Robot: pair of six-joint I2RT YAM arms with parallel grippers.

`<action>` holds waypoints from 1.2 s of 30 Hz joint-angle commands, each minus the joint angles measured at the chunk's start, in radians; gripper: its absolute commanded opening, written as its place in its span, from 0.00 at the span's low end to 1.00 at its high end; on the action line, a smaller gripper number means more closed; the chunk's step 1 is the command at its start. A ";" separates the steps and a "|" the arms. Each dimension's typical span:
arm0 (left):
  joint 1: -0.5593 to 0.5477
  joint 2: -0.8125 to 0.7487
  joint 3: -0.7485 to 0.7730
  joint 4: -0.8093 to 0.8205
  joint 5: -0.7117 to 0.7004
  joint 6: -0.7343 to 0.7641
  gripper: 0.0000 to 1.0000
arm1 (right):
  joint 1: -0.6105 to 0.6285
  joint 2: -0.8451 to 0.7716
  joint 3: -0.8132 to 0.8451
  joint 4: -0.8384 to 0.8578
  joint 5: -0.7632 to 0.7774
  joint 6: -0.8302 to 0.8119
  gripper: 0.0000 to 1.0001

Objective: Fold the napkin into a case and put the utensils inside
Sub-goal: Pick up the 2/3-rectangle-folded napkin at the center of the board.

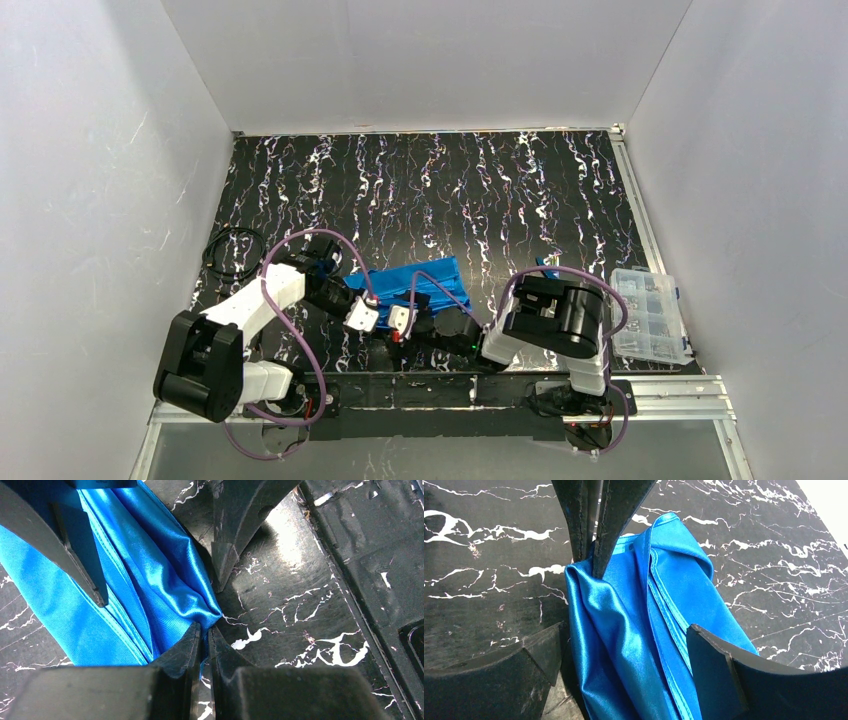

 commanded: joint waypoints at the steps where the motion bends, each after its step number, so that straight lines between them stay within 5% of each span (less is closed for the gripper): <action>1: 0.009 -0.030 -0.010 -0.037 0.037 0.025 0.00 | -0.015 0.032 0.032 0.059 -0.021 -0.028 0.95; 6: 0.013 -0.038 -0.011 -0.032 0.045 0.021 0.00 | -0.017 0.045 0.057 0.048 -0.034 0.003 0.83; 21: 0.020 -0.041 -0.046 0.049 0.005 0.017 0.00 | -0.030 -0.013 0.062 -0.015 -0.114 0.123 0.03; 28: 0.053 -0.052 -0.042 0.101 -0.019 -0.039 0.21 | -0.052 -0.022 0.042 -0.003 -0.175 0.215 0.01; 36: 0.119 -0.149 0.025 -0.065 -0.030 -0.047 0.28 | -0.091 -0.038 0.047 -0.062 -0.242 0.275 0.01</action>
